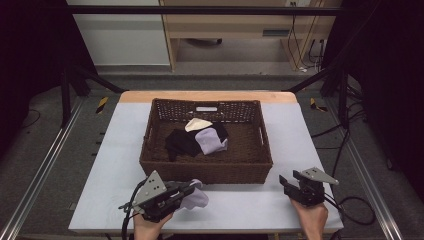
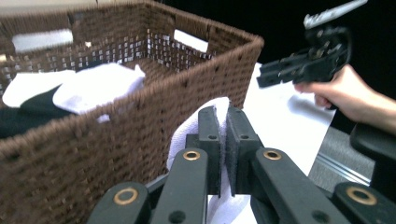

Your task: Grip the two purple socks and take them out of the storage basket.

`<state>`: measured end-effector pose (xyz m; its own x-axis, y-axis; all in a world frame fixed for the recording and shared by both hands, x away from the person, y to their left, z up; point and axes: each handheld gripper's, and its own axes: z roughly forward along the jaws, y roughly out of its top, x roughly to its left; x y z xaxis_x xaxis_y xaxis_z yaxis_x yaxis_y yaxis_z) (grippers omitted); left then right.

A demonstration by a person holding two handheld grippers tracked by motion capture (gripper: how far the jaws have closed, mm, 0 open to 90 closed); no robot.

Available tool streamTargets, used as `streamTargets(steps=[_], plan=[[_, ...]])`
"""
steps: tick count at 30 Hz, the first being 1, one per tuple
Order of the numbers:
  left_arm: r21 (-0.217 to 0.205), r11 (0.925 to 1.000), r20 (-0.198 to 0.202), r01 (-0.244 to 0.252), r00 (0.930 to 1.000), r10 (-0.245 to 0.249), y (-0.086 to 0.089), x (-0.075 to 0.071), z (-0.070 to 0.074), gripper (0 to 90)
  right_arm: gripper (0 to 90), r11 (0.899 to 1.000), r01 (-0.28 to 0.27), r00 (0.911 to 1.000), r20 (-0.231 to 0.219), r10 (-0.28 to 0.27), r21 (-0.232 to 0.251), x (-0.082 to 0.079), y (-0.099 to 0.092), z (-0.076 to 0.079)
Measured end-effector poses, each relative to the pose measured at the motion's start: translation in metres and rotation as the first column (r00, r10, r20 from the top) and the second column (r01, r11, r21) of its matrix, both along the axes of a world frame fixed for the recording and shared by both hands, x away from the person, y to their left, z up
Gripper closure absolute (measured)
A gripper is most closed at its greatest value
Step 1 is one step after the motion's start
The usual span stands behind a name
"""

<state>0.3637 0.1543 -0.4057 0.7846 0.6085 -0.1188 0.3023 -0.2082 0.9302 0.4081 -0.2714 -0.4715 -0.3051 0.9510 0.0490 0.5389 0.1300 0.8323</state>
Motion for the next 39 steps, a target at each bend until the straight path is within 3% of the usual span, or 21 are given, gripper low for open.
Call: streamTargets(steps=[5,14,17,21,29,39], plan=[[0.02,0.9997,-0.033,-0.011,0.9994,0.012,-0.004,0.004,-0.019,85.1,43.4,1.0,0.0,1.0,0.006,0.0,-0.012,0.0,-0.001,0.0],[0.119,0.9915,-0.091,-0.052,0.9938,0.063,-0.013,0.015,-0.052,84.5,43.3,1.0,-0.001,1.0,-0.006,0.0,-0.008,0.0,0.0,-0.001],[0.127,0.9902,-0.102,-0.058,0.9923,0.071,-0.014,0.017,-0.055,83.7,43.3,1.0,-0.002,1.0,-0.006,0.002,-0.011,0.0,0.0,-0.001],[0.165,0.9831,-0.114,-0.08,0.9885,0.099,-0.015,0.02,-0.061,74.8,43.2,1.0,-0.002,1.0,-0.006,0.002,-0.01,0.0,0.0,-0.001],[0.159,0.9798,-0.099,-0.121,0.9855,0.138,-0.009,0.018,-0.054,59.6,43.1,1.0,-0.002,1.0,-0.007,0.002,-0.011,0.0,0.0,-0.001],[0.092,0.983,-0.042,-0.159,0.9857,0.163,0.004,0.011,-0.024,55.7,43.2,1.0,-0.001,1.0,-0.006,0.001,-0.009,0.0,0.0,-0.001]])
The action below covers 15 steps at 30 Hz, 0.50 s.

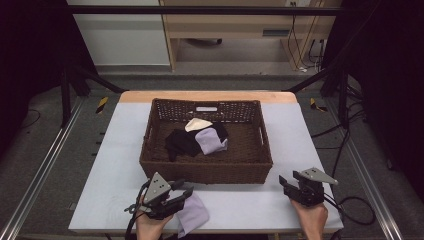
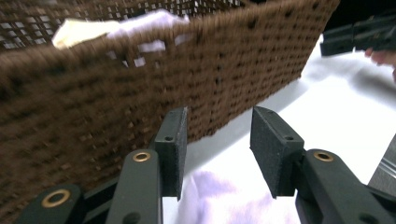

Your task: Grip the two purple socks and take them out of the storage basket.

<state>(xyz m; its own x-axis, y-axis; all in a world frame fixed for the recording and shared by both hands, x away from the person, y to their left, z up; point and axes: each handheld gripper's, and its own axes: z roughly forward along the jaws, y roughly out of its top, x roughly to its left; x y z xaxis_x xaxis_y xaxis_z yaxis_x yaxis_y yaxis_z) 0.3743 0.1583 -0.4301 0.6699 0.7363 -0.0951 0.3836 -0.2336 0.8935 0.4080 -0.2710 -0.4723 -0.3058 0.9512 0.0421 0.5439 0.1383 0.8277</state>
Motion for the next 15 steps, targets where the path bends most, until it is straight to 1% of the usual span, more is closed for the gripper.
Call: streamTargets(steps=[1,2,7,10,11,12,13,15], plan=[[-0.003,1.0,0.018,-0.004,0.9998,0.005,0.001,0.0,0.006,55.8,43.2,1.0,0.0,1.0,0.0,0.0,0.0,0.0,0.0,0.0],[-0.003,1.0,0.018,-0.004,0.9998,0.005,0.001,0.0,0.006,55.9,43.2,1.0,0.0,1.0,0.0,0.0,0.0,0.0,0.0,0.0],[-0.016,0.9999,0.036,-0.005,0.9993,0.006,0.0,0.002,0.02,56.1,43.2,1.0,0.0,1.0,0.0,0.0,0.0,0.0,0.0,0.0],[-0.023,0.9997,0.065,-0.009,0.9978,0.01,-0.001,0.004,0.032,56.0,43.3,1.0,0.001,1.0,0.0,-0.001,0.0,0.0,0.0,0.0],[-0.027,0.9996,0.09,-0.012,0.9958,0.014,-0.002,0.005,0.041,56.0,43.3,1.0,0.001,1.0,0.001,-0.001,0.0,0.0,0.0,0.0],[-0.027,0.9996,0.09,-0.012,0.9958,0.014,-0.002,0.005,0.041,56.0,43.3,1.0,0.001,1.0,0.001,-0.001,0.0,0.0,0.0,0.0],[-0.028,0.9995,0.102,-0.015,0.9947,0.018,-0.003,0.007,0.046,56.1,43.3,1.0,0.001,1.0,-0.001,-0.001,0.001,0.0,0.0,0.0],[-0.03,0.9994,0.112,-0.017,0.9935,0.02,-0.004,0.013,0.054,56.1,43.3,1.0,0.002,1.0,0.001,-0.002,0.002,0.0,0.0,0.0]])
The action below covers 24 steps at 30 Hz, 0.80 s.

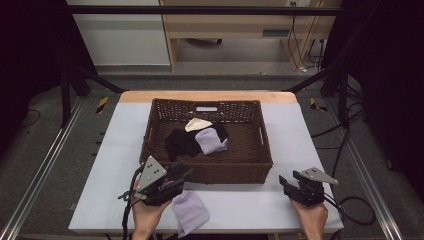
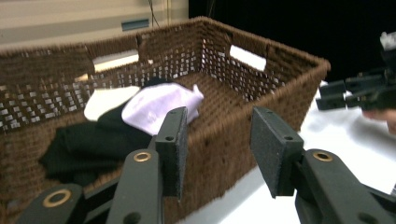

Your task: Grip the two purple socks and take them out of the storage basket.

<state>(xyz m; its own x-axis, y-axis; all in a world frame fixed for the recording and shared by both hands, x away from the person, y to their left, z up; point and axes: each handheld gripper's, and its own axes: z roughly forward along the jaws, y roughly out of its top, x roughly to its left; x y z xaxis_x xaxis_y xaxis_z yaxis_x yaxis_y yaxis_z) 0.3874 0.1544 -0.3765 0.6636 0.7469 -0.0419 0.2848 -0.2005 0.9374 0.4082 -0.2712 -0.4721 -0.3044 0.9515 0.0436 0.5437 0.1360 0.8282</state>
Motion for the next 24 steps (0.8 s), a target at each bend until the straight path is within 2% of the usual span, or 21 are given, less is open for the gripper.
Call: streamTargets(steps=[7,8,9,12,15,19,24], plan=[[-0.018,0.9998,0.034,-0.009,0.9994,0.01,-0.007,0.023,0.025,54.9,43.3,1.0,-0.001,1.0,0.005,0.002,-0.009,0.001,0.0,-0.001],[-0.019,0.9998,0.035,-0.009,0.9993,0.01,-0.009,0.031,0.031,54.8,43.3,1.0,-0.002,1.0,0.005,0.002,-0.01,0.001,0.0,-0.001],[-0.019,0.9998,0.035,-0.009,0.9993,0.01,-0.009,0.031,0.031,54.2,43.3,1.0,-0.002,1.0,0.005,0.002,-0.01,0.001,0.0,-0.001],[-0.02,0.9998,0.034,0.007,0.9994,-0.007,-0.014,0.045,0.04,52.3,43.3,1.0,0.0,1.0,0.001,0.0,0.0,0.0,0.0,0.0],[-0.023,0.9997,0.041,0.007,0.9991,-0.006,-0.016,0.052,0.044,52.2,43.3,1.0,-0.001,1.0,0.008,0.001,-0.009,0.001,-0.001,-0.001],[-0.006,0.9999,0.048,-0.013,0.9988,0.013,-0.023,0.064,0.052,50.3,43.3,1.0,-0.002,1.0,0.004,0.002,-0.005,0.001,-0.001,-0.001],[0.004,0.9999,0.054,-0.01,0.9985,0.01,-0.034,0.077,0.058,48.0,43.3,1.0,-0.003,1.0,0.006,0.003,-0.006,0.002,-0.001,0.0]])
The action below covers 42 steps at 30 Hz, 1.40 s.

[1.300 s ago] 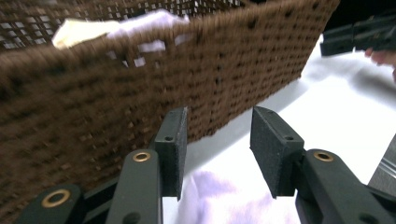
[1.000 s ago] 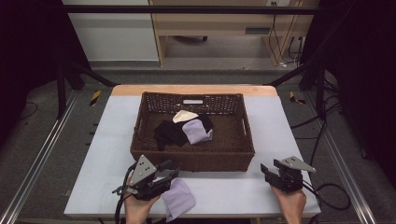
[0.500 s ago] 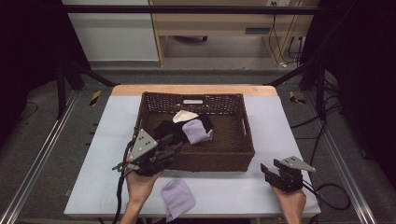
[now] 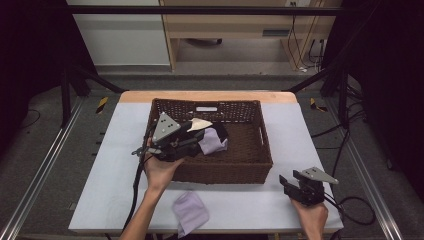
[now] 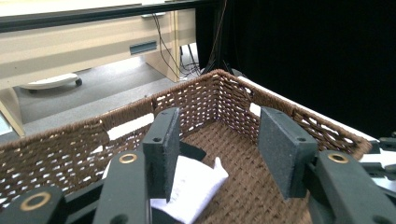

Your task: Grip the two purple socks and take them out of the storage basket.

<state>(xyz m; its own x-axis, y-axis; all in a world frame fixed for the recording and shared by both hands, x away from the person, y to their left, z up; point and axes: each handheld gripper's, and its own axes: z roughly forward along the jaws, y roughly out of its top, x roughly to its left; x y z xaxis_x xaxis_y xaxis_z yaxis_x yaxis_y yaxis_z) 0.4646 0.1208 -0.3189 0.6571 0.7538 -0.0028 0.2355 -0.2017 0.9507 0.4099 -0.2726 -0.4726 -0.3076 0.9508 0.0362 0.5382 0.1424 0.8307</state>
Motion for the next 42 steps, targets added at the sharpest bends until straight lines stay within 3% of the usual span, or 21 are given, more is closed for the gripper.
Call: streamTargets(steps=[3,10,14,21,24,30,36,42], plan=[[-0.017,0.9999,-0.023,-0.002,0.9997,0.002,-0.006,0.012,0.002,48.3,43.3,1.0,0.0,1.0,0.001,0.0,0.002,0.0,0.0,0.0],[-0.026,0.9993,-0.003,-0.025,0.9997,0.025,-0.016,0.03,0.0,48.5,43.4,1.0,0.001,1.0,0.0,-0.001,0.001,0.0,0.0,0.0],[0.003,0.9986,0.002,-0.052,0.9986,0.052,-0.023,0.043,-0.003,48.9,43.4,1.0,0.001,1.0,0.001,-0.001,0.001,0.0,0.0,0.0],[0.019,0.9988,-0.036,-0.045,0.9983,0.045,-0.037,0.064,-0.02,47.2,43.5,1.0,-0.002,1.0,0.002,0.002,0.003,0.0,0.0,0.0],[0.046,0.9973,-0.07,-0.057,0.9958,0.06,-0.045,0.072,-0.032,46.8,43.5,1.0,-0.002,1.0,0.003,0.002,0.002,0.0,0.0,0.0],[0.106,0.9929,-0.081,-0.053,0.9948,0.062,-0.057,0.081,-0.05,45.4,43.6,1.0,-0.001,1.0,-0.001,0.001,0.003,0.0,0.0,0.0],[0.144,0.9888,-0.13,-0.039,0.9898,0.058,-0.064,0.088,-0.063,42.6,43.6,1.0,-0.003,1.0,-0.001,0.003,0.001,0.001,0.0,0.0],[0.203,0.9791,-0.176,-0.019,0.9827,0.055,-0.067,0.094,-0.074,39.1,43.6,1.0,-0.003,1.0,-0.002,0.003,0.001,0.001,0.0,-0.001]])
